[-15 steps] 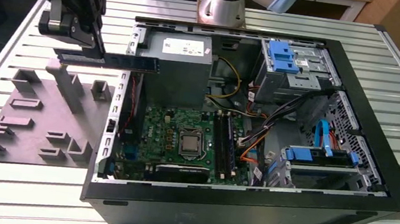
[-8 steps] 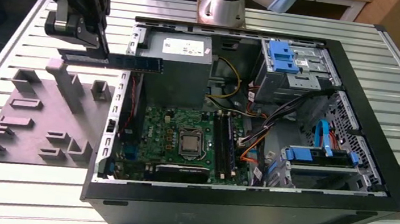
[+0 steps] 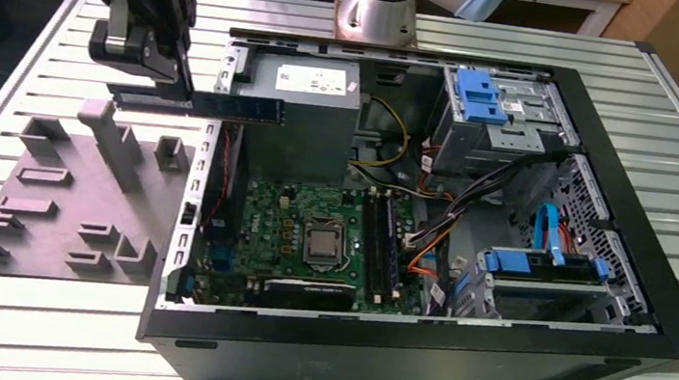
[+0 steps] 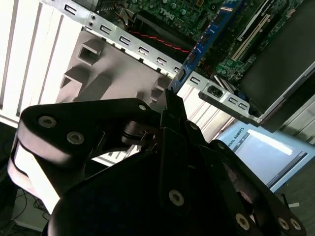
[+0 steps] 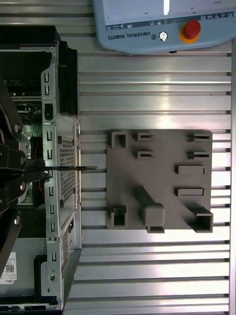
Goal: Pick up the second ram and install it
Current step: 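Pick up the second ram and move it above second insertion slot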
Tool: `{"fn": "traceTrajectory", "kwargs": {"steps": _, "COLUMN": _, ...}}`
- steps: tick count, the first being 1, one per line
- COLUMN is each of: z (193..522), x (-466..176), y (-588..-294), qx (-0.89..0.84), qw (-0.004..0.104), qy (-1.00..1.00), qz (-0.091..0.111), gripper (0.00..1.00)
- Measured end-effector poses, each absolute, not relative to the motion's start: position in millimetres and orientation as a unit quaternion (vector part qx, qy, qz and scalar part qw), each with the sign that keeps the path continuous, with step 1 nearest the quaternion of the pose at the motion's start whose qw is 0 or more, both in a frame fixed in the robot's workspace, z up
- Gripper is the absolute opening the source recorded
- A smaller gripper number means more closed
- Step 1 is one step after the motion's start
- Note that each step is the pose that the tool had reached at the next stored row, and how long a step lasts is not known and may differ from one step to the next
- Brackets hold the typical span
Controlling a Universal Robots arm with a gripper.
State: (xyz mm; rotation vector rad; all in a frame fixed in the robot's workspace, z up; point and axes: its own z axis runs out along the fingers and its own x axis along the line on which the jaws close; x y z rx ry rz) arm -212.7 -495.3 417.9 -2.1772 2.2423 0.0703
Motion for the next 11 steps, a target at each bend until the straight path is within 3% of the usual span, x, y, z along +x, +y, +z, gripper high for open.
{"fn": "traceTrajectory", "kwargs": {"steps": 11, "z": 417.9, "x": -203.8, "y": -494.9, "qx": -0.696, "qw": 0.008, "qy": 0.717, "qz": 0.022, "gripper": 0.11}}
